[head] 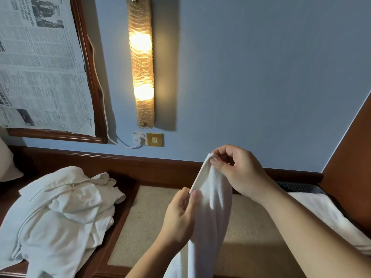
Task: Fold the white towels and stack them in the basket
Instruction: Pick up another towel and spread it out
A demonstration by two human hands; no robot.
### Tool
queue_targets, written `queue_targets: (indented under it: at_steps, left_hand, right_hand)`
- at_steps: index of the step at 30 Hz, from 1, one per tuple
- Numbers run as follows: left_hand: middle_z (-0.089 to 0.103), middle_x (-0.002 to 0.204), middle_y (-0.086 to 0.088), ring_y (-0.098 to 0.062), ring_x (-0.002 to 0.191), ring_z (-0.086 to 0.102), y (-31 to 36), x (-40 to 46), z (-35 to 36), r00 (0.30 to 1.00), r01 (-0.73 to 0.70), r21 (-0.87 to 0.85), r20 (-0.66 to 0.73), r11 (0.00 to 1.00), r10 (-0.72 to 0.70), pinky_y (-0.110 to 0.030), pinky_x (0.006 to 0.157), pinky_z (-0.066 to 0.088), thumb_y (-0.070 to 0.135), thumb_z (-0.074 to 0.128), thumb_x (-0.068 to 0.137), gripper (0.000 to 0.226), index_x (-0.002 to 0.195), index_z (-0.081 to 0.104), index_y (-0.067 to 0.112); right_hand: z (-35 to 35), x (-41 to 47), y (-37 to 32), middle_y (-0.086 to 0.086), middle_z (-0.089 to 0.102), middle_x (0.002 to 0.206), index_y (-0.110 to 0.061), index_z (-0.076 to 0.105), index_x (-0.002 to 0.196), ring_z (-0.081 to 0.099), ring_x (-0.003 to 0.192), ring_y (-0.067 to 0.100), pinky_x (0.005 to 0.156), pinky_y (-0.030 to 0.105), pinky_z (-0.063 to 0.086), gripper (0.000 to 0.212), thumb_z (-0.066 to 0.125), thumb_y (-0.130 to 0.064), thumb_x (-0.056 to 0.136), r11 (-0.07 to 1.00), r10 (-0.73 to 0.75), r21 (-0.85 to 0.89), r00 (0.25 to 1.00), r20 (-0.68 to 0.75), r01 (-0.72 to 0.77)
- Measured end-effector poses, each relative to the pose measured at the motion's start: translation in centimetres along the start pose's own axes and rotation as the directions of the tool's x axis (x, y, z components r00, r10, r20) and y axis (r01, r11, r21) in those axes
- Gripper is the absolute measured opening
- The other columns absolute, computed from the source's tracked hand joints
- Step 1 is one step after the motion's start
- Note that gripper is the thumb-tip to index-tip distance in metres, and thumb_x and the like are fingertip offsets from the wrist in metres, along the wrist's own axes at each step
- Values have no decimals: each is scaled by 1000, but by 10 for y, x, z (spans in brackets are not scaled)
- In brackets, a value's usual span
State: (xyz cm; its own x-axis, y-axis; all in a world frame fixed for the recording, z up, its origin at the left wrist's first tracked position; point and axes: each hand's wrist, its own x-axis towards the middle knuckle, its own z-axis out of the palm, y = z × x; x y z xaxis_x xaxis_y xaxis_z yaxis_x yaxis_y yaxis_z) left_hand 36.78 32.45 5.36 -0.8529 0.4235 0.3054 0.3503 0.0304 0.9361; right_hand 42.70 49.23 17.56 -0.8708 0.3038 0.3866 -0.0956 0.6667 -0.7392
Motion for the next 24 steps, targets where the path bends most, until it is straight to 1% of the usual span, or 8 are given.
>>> queue_targets:
  at_steps: [4, 7, 9, 11, 14, 17, 21, 24]
  left_hand:
    - [40, 71, 12, -6, 65, 41, 13, 11, -31, 982, -177, 69, -54, 982, 180, -23, 62, 35, 30, 48, 109, 41, 70, 37, 30]
    - [42, 76, 9, -10, 69, 46, 39, 24, -64, 918, -396, 265, 76, 880, 390, -26, 63, 37, 28, 46, 108, 35, 75, 36, 27]
    - [42, 78, 9, -13, 70, 46, 60, 33, -82, 869, -495, 377, 192, 783, 456, -35, 63, 40, 33, 44, 109, 33, 78, 33, 29]
    - [41, 78, 8, -16, 67, 44, 81, 42, -96, 826, -564, 443, 286, 697, 486, -42, 61, 40, 36, 42, 108, 32, 79, 34, 26]
    - [41, 81, 7, -19, 67, 45, 108, 52, -111, 765, -644, 448, 405, 620, 501, -44, 61, 41, 33, 45, 109, 30, 81, 37, 24]
    - [42, 82, 10, -18, 68, 45, 128, 53, -126, 706, -706, 406, 465, 580, 534, -40, 63, 41, 29, 48, 109, 31, 84, 32, 37]
    - [43, 83, 7, -18, 67, 45, 136, 50, -149, 693, -721, 411, 455, 558, 560, -44, 63, 42, 31, 46, 109, 29, 83, 46, 19]
    - [43, 83, 6, -20, 68, 47, 134, 47, -164, 683, -730, 401, 450, 554, 575, -47, 63, 44, 37, 43, 110, 33, 83, 49, 18]
  right_hand:
    - [-14, -1, -2, -14, 72, 97, -34, 71, 112, 68, 95, 10, 90, 33, 54, 13, 70, -33, 99, 999, 40, -23, 994, 102, -38]
    - [-29, 4, -17, -16, 66, 97, -37, 56, 140, 64, 98, 11, 102, 43, 50, 46, 72, -28, 98, 987, 79, -157, 970, 232, -43]
    - [-35, 8, -37, -13, 63, 98, -39, 50, 145, 62, 94, 10, 101, 43, 51, 56, 71, -20, 96, 955, 122, -296, 949, 289, -33]
    - [-35, 10, -65, -14, 61, 105, -43, 53, 141, 62, 96, 8, 98, 39, 53, 58, 69, -17, 91, 918, 162, -395, 931, 328, -20]
    - [-18, 6, -110, -22, 56, 120, -46, 55, 132, 58, 110, 1, 95, 30, 50, 53, 74, -36, 84, 856, 141, -509, 905, 402, 93]
    - [0, 6, -135, -13, 63, 101, -34, 57, 96, 62, 95, 12, 81, 38, 52, 19, 72, -44, 91, 835, 78, -526, 911, 404, 162]
    - [2, 9, -148, -16, 71, 93, -34, 65, 89, 66, 91, 4, 86, 37, 55, 28, 78, -59, 85, 917, 3, -378, 944, 331, 129]
    - [9, 4, -151, -7, 73, 90, -32, 66, 88, 67, 83, 9, 82, 40, 56, 32, 82, -58, 81, 971, -46, -211, 956, 289, 111]
